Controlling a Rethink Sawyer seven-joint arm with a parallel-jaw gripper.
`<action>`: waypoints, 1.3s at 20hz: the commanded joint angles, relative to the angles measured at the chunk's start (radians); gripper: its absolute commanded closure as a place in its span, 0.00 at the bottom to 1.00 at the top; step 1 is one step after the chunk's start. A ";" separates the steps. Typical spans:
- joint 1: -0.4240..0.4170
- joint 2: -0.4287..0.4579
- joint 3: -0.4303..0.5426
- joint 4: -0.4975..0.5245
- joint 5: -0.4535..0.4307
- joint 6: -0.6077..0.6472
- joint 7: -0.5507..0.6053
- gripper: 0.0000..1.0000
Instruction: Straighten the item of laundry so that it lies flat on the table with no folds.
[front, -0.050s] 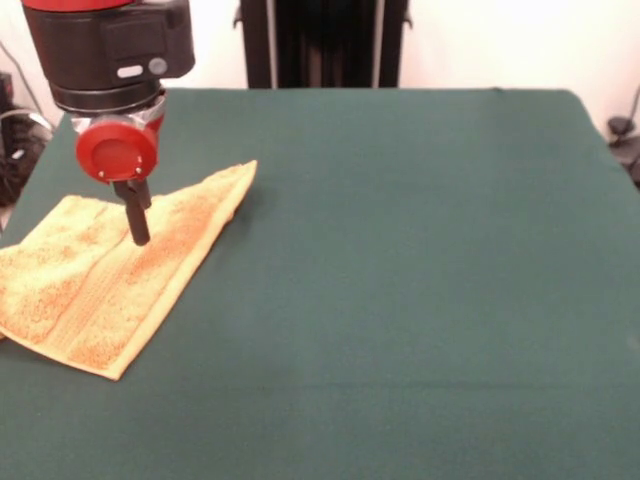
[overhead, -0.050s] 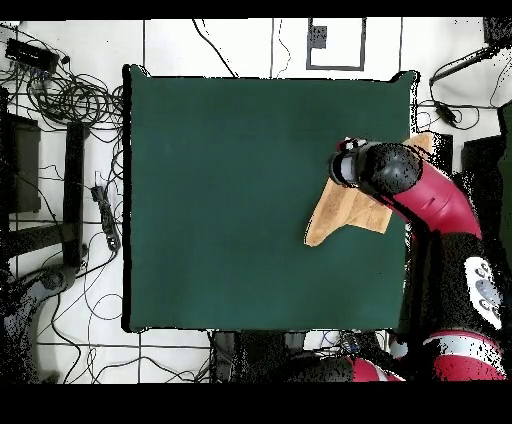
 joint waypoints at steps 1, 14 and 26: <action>0.063 0.140 0.027 0.126 0.104 -0.128 0.329 0.00; 0.175 0.116 -0.075 0.193 0.277 -0.079 0.418 0.00; 0.064 0.026 -0.006 0.275 0.210 0.035 0.082 0.00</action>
